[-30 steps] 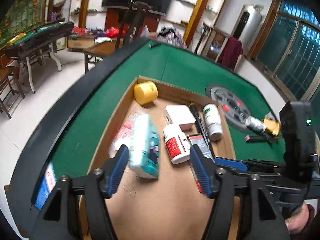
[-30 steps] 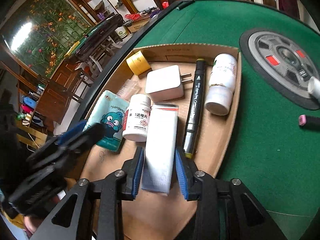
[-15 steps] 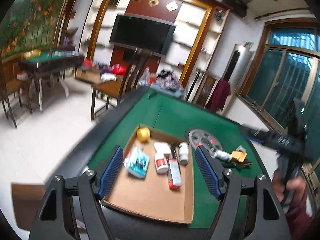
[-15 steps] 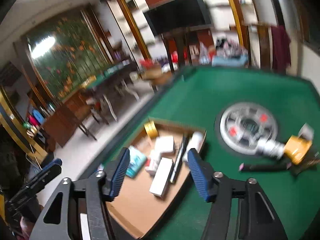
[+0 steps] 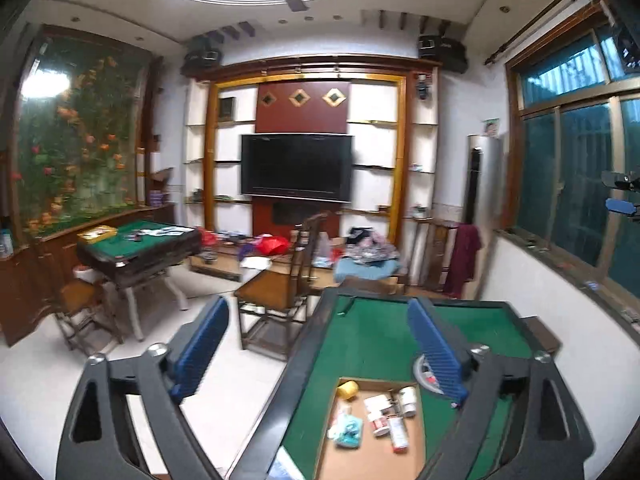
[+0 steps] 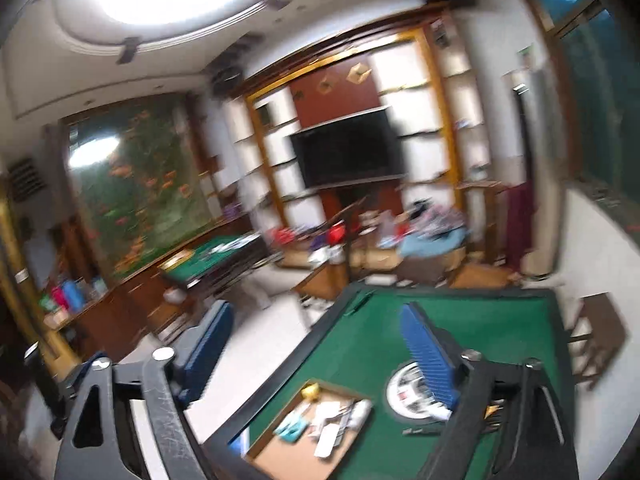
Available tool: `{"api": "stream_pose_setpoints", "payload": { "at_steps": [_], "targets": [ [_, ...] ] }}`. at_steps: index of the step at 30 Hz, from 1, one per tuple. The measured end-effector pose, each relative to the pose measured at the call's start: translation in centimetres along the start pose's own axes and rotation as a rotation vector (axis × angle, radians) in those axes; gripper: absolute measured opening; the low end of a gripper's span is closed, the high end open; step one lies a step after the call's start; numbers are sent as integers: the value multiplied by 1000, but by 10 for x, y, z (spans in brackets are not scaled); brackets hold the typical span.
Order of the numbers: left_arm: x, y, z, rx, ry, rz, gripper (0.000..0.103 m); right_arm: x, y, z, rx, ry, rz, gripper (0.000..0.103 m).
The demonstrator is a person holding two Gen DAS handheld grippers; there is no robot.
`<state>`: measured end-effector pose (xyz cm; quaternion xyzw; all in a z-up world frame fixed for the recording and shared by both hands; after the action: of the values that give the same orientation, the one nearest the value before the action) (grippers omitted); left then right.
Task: Organize objects
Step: 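Move both grippers back toward the remaining pile, then grasp the black marker with the left gripper and lift it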
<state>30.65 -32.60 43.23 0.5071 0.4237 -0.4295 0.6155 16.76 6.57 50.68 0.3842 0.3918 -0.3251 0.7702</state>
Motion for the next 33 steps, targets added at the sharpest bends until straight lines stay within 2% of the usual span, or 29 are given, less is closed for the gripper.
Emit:
{"api": "stream_pose_setpoints", "payload": {
  "at_steps": [2,4,6,9,13,14,17,21,25,31,33],
  "targets": [
    [0,-10,0,69,37,-12,94,-4,16,-1,78,40,-34,101],
    [13,-30,-10,148,74,-13,95,8,23,-9,136,72,-64,103],
    [35,-63,-35,241,100,23,95,22,20,-24,156,94,-69,103],
    [69,-108,-81,371,112,104,95,66,-11,-57,241,140,-37,103],
    [116,-161,-156,501,81,216,95,112,-61,-104,285,125,57,103],
    [127,-174,-175,517,68,242,95,129,-83,-125,288,97,97,103],
    [156,-205,-223,535,25,319,95,158,-112,-181,294,-7,135,103],
    [190,-247,-278,532,-40,405,95,187,-148,-272,379,-187,113,103],
    [215,-279,-317,515,-120,456,95,211,-174,-356,433,-352,76,103],
    [227,-314,-385,533,-314,409,94,222,-201,-411,443,-426,73,103],
    [235,-330,-408,545,-388,429,94,228,-207,-428,424,-461,72,103]
  ]
}}
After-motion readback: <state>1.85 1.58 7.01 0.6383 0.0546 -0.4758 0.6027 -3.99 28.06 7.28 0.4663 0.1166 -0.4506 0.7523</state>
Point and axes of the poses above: each gripper's, at about its wrist camera, not at the fingertips, and y roughly against the way its jaws point, z to its left, x to its underside, the point moved 1 cm from there along -y, roughly the way its jaws point, and after that the axes turned 12 degrees about -y, right-handed, at the moved point
